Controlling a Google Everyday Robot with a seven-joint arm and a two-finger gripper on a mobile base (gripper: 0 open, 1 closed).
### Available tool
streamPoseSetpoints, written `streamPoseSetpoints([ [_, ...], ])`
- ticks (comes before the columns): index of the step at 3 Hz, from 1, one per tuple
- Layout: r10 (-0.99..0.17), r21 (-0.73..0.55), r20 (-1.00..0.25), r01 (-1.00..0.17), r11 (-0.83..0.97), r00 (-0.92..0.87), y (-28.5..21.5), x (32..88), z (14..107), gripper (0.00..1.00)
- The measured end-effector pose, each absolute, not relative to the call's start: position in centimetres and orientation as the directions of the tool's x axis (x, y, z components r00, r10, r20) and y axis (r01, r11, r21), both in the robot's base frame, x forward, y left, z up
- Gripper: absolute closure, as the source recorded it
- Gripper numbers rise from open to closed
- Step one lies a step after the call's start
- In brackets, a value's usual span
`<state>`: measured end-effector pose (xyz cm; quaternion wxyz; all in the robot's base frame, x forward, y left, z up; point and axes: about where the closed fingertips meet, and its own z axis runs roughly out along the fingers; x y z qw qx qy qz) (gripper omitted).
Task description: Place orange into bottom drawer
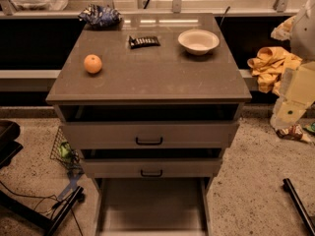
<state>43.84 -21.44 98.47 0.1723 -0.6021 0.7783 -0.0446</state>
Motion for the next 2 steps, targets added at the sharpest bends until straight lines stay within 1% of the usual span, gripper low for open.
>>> streamPoseSetpoints([
  [1,-0.953,-0.277,-0.215,-0.922,0.271,-0.216,-21.4,43.8,98.5,0.00],
  [2,-0.937,-0.312,-0.310,-0.914,0.260,-0.161,-17.8,47.0,99.9,0.00],
])
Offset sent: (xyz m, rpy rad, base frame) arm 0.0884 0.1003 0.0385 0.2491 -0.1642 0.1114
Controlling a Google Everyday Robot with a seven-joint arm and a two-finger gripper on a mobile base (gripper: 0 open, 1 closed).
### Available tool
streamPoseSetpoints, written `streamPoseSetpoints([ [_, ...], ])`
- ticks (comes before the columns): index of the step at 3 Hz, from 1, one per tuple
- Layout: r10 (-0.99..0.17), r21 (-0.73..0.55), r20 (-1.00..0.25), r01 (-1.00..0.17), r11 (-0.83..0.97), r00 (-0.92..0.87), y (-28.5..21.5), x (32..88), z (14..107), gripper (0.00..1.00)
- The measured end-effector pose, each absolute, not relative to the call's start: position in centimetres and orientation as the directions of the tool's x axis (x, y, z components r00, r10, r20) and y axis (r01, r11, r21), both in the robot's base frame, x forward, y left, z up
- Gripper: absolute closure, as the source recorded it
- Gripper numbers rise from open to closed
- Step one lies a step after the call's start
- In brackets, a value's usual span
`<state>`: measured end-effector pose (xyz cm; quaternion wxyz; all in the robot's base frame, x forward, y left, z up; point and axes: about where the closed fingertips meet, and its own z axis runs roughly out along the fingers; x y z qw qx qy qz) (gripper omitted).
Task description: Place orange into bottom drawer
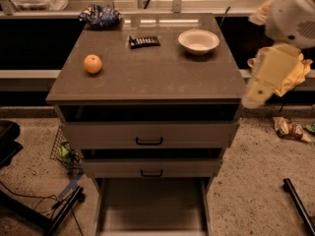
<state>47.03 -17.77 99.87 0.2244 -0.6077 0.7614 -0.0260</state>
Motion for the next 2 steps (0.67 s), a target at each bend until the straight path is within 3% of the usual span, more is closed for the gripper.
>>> streamPoseSetpoints([
  [2,-0.748,-0.330,-0.663,-0.890,0.316,-0.020,-8.8,56.2,101.7,0.00],
])
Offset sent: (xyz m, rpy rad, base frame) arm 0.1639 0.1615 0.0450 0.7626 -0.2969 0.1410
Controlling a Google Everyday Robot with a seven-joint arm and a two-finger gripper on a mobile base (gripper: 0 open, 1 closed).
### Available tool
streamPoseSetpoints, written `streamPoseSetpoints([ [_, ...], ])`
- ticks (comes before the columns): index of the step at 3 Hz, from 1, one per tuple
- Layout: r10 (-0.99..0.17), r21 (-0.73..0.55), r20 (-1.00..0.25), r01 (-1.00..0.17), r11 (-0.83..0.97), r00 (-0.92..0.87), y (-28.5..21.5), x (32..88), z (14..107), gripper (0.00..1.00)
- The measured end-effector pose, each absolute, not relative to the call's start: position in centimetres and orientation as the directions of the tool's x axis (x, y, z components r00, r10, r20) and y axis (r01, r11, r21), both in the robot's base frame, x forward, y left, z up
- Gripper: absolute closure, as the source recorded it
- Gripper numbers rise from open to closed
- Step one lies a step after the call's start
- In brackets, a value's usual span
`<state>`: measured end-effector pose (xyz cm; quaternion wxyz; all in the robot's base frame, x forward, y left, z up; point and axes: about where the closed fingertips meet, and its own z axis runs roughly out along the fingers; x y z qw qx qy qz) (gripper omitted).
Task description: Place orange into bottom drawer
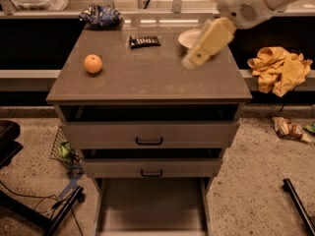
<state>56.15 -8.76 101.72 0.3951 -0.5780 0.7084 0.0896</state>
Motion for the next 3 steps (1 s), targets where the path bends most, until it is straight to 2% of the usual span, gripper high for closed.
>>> streamPoseSetpoints([
  [1,-0.609,-0.349,-0.787,-0.882,0.316,0.093,0.4,60.3,102.2,0.00],
  [2,-0.559,-0.386,-0.815,-0.864,0.324,0.154,5.3,62.3,102.7,0.00],
  [3,-0.556,-0.384,-0.817,-0.864,0.327,0.153,5.5,62.4,102.5,0.00],
])
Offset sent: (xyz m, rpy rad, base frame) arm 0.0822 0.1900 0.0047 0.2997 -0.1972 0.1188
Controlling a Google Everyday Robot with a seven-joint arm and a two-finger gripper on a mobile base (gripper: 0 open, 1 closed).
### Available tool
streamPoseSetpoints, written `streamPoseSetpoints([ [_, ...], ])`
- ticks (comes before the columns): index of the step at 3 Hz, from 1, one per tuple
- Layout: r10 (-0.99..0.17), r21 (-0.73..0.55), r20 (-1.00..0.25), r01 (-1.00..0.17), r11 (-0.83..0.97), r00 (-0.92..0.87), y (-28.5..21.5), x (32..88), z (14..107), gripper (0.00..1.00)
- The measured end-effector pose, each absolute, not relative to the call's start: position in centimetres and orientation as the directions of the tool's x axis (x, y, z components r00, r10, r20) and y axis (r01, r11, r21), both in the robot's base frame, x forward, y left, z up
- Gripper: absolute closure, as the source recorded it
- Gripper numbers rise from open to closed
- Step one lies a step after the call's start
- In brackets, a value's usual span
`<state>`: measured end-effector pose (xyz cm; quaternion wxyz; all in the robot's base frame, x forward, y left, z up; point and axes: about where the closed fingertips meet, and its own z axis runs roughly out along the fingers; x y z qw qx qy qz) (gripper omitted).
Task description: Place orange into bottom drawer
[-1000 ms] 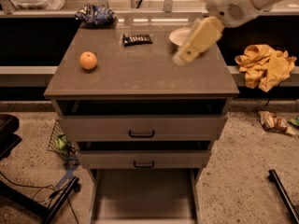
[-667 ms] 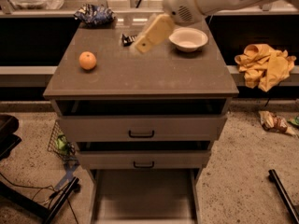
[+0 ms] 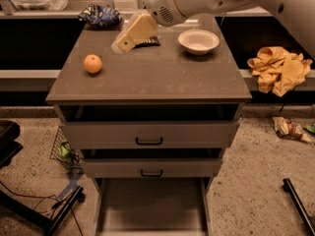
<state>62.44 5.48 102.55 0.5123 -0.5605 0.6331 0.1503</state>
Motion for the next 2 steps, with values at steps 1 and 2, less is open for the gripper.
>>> streamPoseSetpoints([
  [1,-0.545,-0.362,-0.828,-0.869,0.338,0.132,6.8,65.1,100.3,0.00],
  [2,-0.499,-0.310,-0.861,-0.883,0.353,0.102,9.6,69.9,95.7,0.00],
])
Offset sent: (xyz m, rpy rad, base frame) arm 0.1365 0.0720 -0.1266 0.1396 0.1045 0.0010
